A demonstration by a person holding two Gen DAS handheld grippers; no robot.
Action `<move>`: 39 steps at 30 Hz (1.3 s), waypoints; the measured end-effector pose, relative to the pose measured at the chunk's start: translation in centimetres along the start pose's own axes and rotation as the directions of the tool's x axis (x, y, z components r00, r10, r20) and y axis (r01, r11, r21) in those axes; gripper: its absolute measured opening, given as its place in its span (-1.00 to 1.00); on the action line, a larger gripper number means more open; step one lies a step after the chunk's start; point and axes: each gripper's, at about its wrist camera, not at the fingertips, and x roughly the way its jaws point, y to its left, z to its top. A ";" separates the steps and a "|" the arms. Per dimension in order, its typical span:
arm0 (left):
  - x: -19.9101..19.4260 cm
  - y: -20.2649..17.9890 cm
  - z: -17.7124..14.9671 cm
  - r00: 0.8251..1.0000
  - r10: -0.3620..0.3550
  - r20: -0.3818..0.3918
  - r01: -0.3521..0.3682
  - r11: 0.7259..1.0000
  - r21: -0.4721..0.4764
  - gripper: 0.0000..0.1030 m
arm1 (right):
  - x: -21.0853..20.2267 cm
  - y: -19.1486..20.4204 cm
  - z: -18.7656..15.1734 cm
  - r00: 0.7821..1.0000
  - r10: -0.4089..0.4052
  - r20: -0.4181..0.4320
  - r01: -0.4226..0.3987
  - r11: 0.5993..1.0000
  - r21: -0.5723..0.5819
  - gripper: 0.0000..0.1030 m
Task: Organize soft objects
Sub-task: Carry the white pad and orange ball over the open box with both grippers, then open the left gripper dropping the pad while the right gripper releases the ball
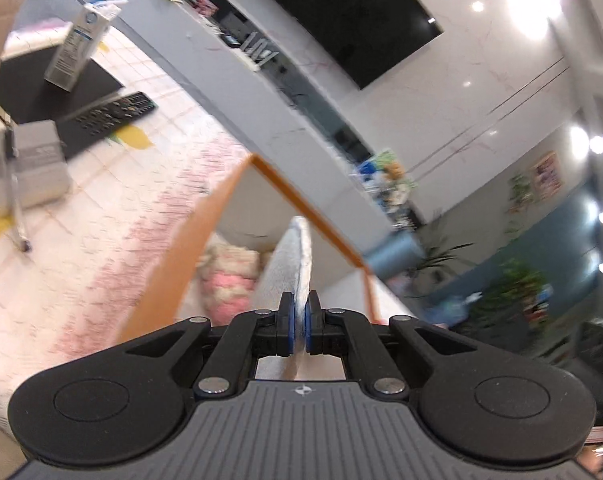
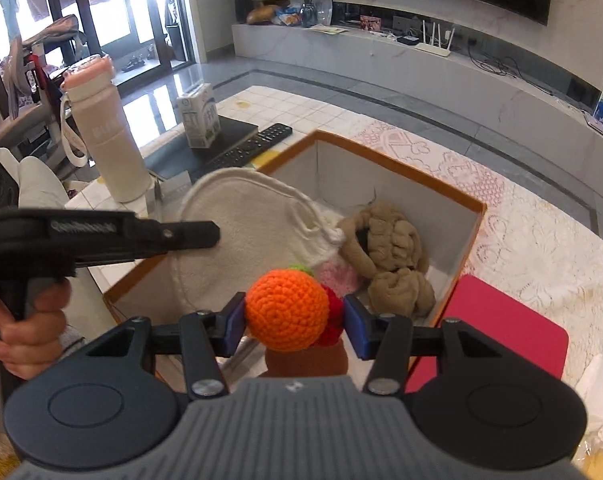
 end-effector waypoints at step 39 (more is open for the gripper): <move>-2.1 -5.0 -1.9 0.937 0.188 0.293 -0.266 0.929 0.255 0.85 | 6.9 -0.6 -0.9 0.961 -0.228 -0.156 0.200 0.963 -0.180 0.00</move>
